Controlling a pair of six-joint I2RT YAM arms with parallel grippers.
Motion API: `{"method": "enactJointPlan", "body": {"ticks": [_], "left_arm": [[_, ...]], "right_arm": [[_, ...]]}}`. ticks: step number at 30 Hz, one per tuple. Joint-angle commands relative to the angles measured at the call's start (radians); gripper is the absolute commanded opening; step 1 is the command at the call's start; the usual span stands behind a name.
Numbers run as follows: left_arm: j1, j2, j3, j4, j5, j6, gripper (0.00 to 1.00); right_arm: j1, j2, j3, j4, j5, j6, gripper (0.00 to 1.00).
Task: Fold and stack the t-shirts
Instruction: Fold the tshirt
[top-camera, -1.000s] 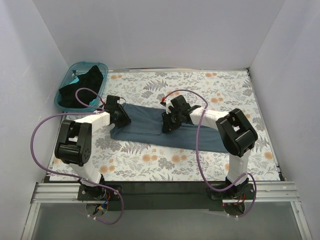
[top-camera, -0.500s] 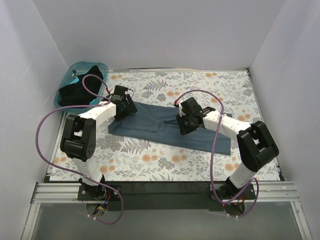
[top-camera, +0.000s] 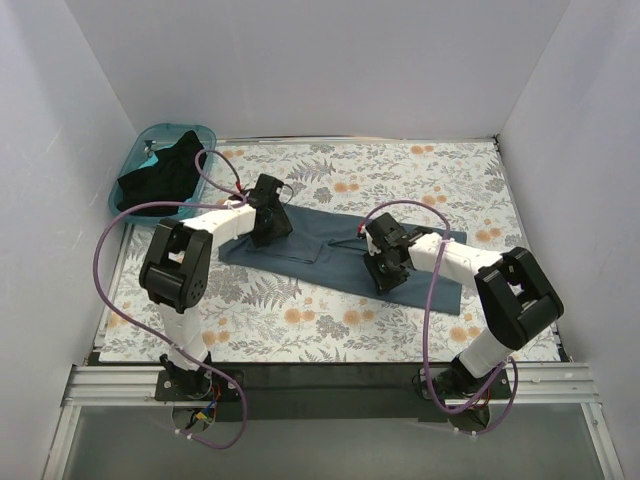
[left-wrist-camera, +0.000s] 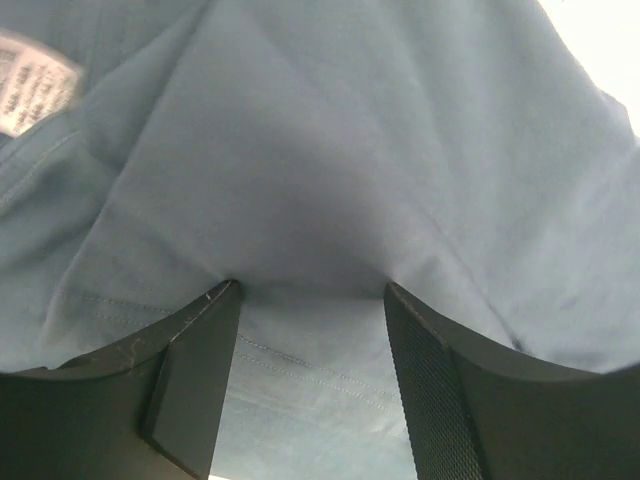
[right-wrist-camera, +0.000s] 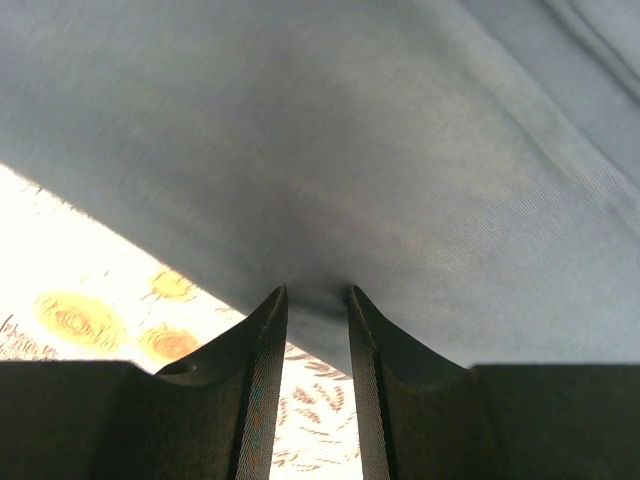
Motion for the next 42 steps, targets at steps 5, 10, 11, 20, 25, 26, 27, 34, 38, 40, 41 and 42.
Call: {"method": "enactJointPlan", "body": {"ticks": [5,10,11,20,25,26,27,34,38,40,41,42], "left_arm": [[-0.001,0.287,0.198,-0.001,-0.063,0.083,0.55],[0.004,0.470,0.498,0.001,-0.138,0.251,0.59],[0.007,0.500,0.560,0.001,-0.144,0.279,0.60],[0.021,0.654,0.893,0.021,-0.092,0.391,0.70],[0.016,0.501,0.788,0.027,-0.083,0.318,0.70],[0.012,0.438,0.765,0.025,-0.092,0.303,0.70],[-0.001,0.413,0.717,0.022,-0.115,0.268,0.70],[-0.056,0.272,0.571,-0.039,-0.143,0.143,0.70],[-0.082,0.283,0.557,-0.033,-0.135,0.143,0.70],[-0.084,0.313,0.579,-0.038,-0.114,0.137,0.70],[-0.085,0.323,0.585,-0.038,-0.109,0.134,0.69],[-0.091,0.336,0.590,-0.036,-0.106,0.135,0.68]], "right_arm": [[0.149,0.082,-0.025,-0.082,-0.237,-0.046,0.32],[0.249,0.191,0.158,-0.084,-0.413,-0.099,0.33],[0.260,0.231,0.194,-0.081,-0.420,-0.104,0.33],[0.275,0.287,0.475,-0.111,-0.271,-0.113,0.33],[0.263,0.138,0.374,-0.139,-0.127,-0.106,0.34],[0.259,0.087,0.352,-0.139,-0.101,-0.098,0.34],[0.252,0.064,0.305,-0.142,-0.050,-0.089,0.34],[0.156,-0.034,0.160,-0.165,-0.005,-0.089,0.35],[0.143,-0.025,0.134,-0.156,-0.016,-0.103,0.35],[0.143,-0.005,0.128,-0.151,-0.018,-0.104,0.35],[0.142,-0.001,0.124,-0.146,-0.045,-0.106,0.35],[0.142,0.004,0.119,-0.137,-0.059,-0.107,0.35]]}}
